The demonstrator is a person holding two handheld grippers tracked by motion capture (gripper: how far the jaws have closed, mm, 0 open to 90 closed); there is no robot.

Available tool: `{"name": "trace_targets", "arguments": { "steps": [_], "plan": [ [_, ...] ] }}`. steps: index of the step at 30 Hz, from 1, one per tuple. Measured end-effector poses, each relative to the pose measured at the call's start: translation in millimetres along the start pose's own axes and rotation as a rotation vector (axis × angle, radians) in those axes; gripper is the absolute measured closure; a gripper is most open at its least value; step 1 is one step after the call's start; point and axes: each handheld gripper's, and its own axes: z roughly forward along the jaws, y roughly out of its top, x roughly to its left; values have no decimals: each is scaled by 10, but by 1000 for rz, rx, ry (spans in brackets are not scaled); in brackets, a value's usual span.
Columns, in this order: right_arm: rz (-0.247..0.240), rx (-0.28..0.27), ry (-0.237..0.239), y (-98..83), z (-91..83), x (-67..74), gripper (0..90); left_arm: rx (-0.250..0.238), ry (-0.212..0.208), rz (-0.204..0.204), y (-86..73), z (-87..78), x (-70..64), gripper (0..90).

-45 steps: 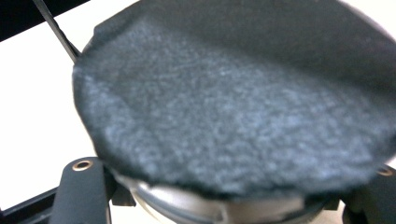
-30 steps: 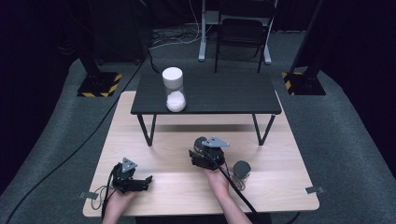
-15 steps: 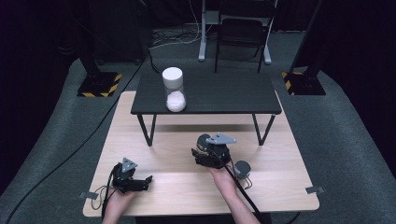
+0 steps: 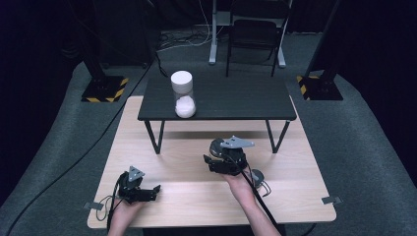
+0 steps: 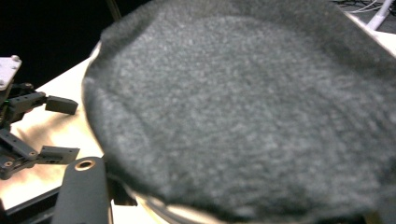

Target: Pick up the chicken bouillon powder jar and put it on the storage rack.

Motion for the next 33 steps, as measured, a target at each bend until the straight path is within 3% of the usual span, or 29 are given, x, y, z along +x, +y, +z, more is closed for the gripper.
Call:
{"name": "trace_targets", "arguments": {
  "steps": [13, 23, 33],
  "plan": [
    [-25, -2, 29, 200, -176, -11, 299, 0, 0, 0, 0, 0, 0, 10],
    [-82, -4, 5, 433, -255, -34, 301, 0, 0, 0, 0, 0, 0, 9],
    [-60, -21, 1, 635, -318, -125, 301, 0, -1, 0, 0, 0, 0, 9]
  ]
}}
